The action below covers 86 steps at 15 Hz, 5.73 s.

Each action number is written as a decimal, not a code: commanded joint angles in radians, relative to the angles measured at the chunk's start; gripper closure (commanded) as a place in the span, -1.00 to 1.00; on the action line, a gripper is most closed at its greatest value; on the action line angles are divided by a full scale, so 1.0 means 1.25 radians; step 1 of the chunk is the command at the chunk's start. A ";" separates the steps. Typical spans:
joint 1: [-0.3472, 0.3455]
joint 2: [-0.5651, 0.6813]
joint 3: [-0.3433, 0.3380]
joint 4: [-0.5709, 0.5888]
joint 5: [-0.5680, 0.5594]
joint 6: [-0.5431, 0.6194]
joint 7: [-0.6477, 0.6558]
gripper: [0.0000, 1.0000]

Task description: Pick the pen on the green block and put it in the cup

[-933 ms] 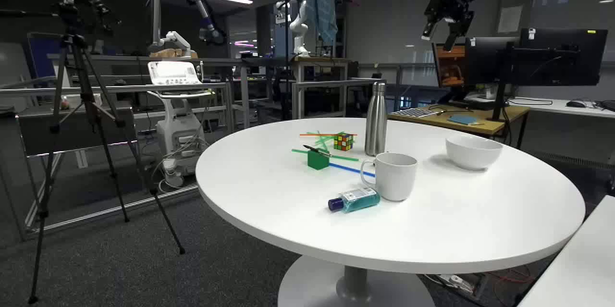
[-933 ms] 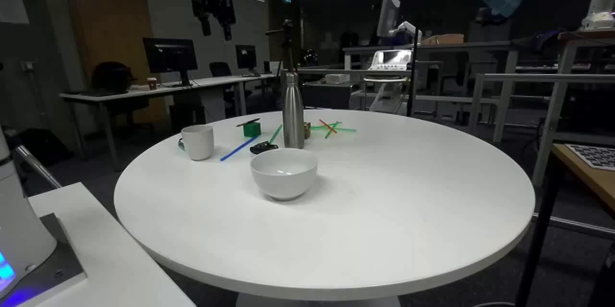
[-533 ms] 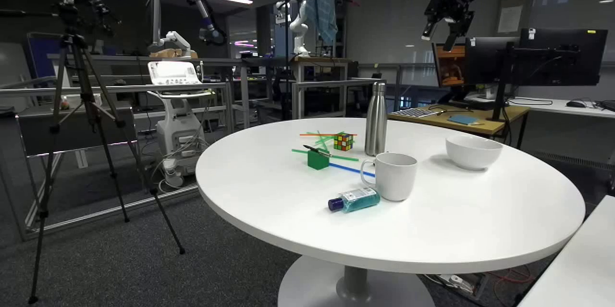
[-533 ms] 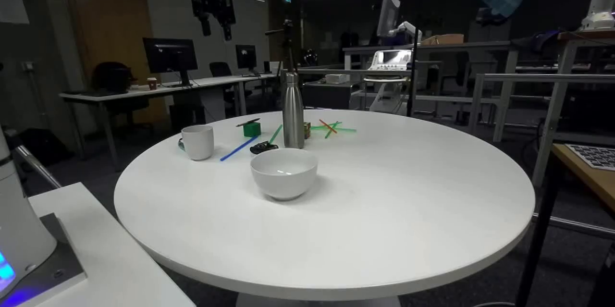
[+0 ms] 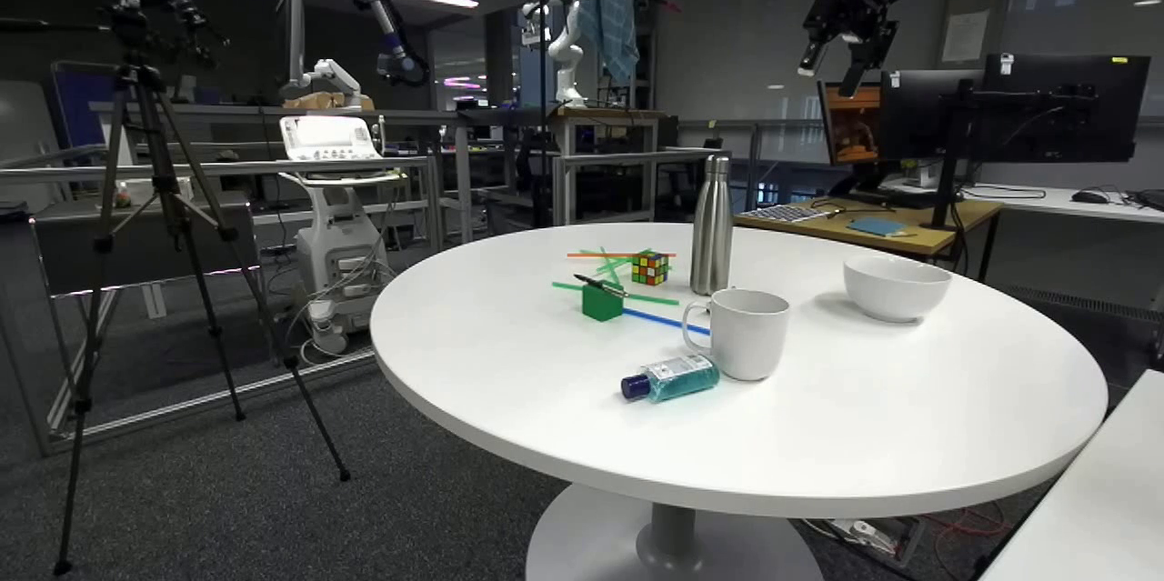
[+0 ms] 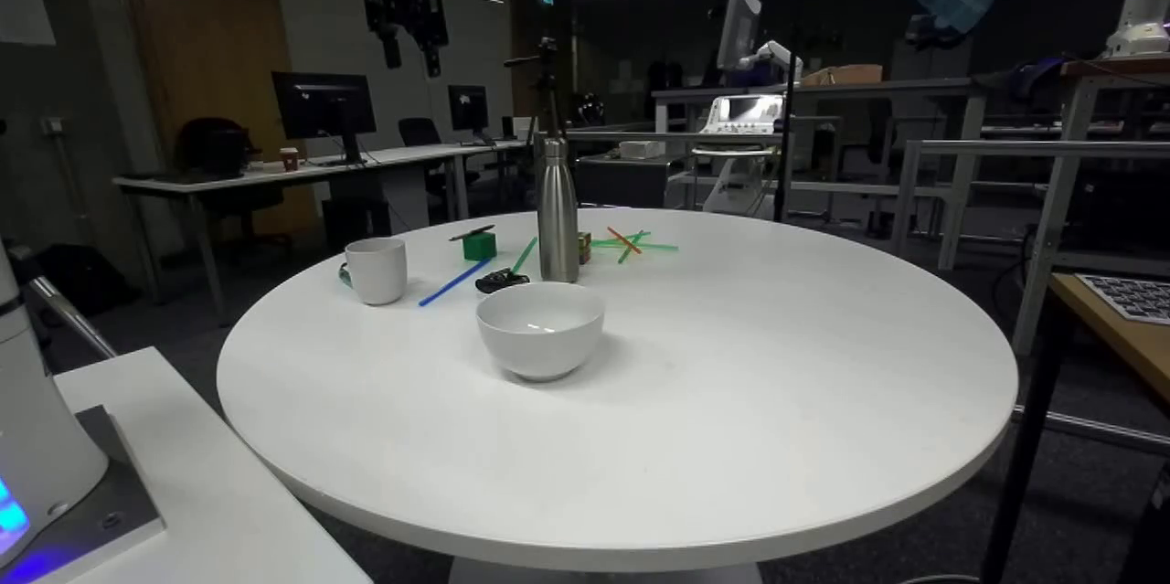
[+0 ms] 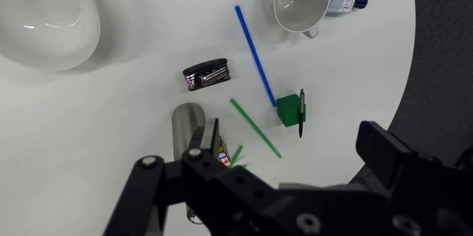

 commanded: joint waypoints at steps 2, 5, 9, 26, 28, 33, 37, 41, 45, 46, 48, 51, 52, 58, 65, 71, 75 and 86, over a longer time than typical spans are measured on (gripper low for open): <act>-0.011 0.001 0.010 0.001 0.006 -0.002 -0.005 -1.00; -0.011 0.001 0.010 0.001 0.006 -0.002 -0.005 -1.00; -0.011 0.001 0.010 0.001 0.006 -0.002 -0.005 -1.00; 0.012 0.062 0.005 0.036 0.039 0.018 -0.036 -1.00; 0.023 0.104 0.005 0.063 0.062 0.023 -0.061 -1.00; 0.052 0.224 0.018 0.169 0.122 0.005 -0.127 -1.00; 0.054 0.327 0.048 0.273 0.155 -0.024 -0.166 -1.00; 0.040 0.411 0.085 0.358 0.148 -0.043 -0.166 -1.00; 0.035 0.473 0.111 0.399 0.043 -0.025 -0.110 -1.00; 0.035 0.486 0.115 0.407 0.015 -0.027 -0.098 -1.00; 0.038 0.511 0.121 0.419 -0.034 -0.027 -0.073 -1.00; 0.043 0.551 0.133 0.450 -0.083 -0.040 -0.048 -1.00; 0.045 0.567 0.138 0.463 -0.094 -0.041 -0.043 -1.00; 0.049 0.647 0.165 0.548 -0.110 -0.055 -0.040 -1.00; 0.049 0.736 0.176 0.625 -0.097 -0.082 -0.018 -1.00; 0.045 0.787 0.174 0.652 -0.093 -0.104 0.012 -1.00; 0.047 0.811 0.178 0.649 -0.090 -0.126 0.018 -1.00; 0.046 0.805 0.186 0.617 -0.088 -0.110 -0.001 -1.00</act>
